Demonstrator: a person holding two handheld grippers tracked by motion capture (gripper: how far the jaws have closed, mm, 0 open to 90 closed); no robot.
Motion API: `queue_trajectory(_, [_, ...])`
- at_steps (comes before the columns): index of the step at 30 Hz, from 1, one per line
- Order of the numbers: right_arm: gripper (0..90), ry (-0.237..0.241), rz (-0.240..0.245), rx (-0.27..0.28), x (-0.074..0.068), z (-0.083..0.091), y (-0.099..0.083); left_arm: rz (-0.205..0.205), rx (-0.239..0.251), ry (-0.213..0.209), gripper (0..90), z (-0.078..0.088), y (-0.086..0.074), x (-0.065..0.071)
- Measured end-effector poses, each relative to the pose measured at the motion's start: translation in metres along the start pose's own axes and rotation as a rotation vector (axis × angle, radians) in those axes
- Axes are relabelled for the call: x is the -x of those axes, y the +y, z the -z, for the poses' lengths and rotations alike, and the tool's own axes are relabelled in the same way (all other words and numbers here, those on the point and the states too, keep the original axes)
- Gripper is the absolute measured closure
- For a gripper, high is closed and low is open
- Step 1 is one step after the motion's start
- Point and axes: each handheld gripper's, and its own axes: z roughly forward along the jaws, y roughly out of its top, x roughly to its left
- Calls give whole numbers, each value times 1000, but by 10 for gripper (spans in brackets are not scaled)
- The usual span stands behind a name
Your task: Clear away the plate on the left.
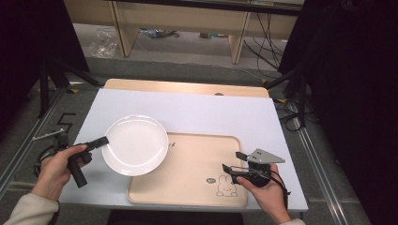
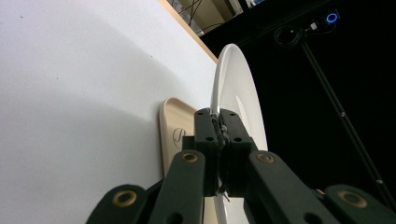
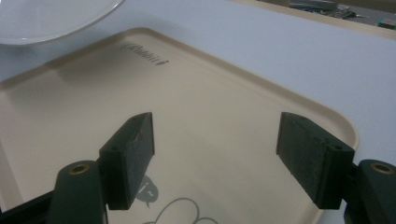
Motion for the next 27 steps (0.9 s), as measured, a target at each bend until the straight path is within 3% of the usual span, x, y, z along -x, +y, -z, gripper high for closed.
queue_trajectory(10, [288, 3, -4, 1, 0, 0, 0, 4, -6, -6, 867, -2, -1, 2])
queue_trajectory(12, [289, 23, -25, 11, -2, 0, 0, 2, -10, -5, 867, -2, -2, 2])
queue_trajectory(14, [290, 4, 1, 34, 0, 2, 2, 2, -10, -7, 866, -3, -2, 2])
queue_trajectory(16, [290, 7, -18, 43, -1, 0, 0, 4, -10, -9, 866, -3, -2, 2])
queue_trajectory(18, [290, 23, -22, 23, 0, 1, 1, 4, -11, -10, 866, -3, -2, 2])
queue_trajectory(20, [289, -1, -5, 32, 1, 2, 1, 2, -11, -10, 866, -3, -2, 2])
queue_trajectory(21, [289, -8, -19, 31, -1, 3, 1, 3, -11, -11, 866, -3, -2, 2])
queue_trajectory(26, [289, 16, -31, 40, -1, 1, 1, 1, -13, -10, 866, -4, -3, 3])
queue_trajectory(27, [289, 0, -29, 22, -1, 3, 1, 2, -14, -11, 866, -4, -3, 3])
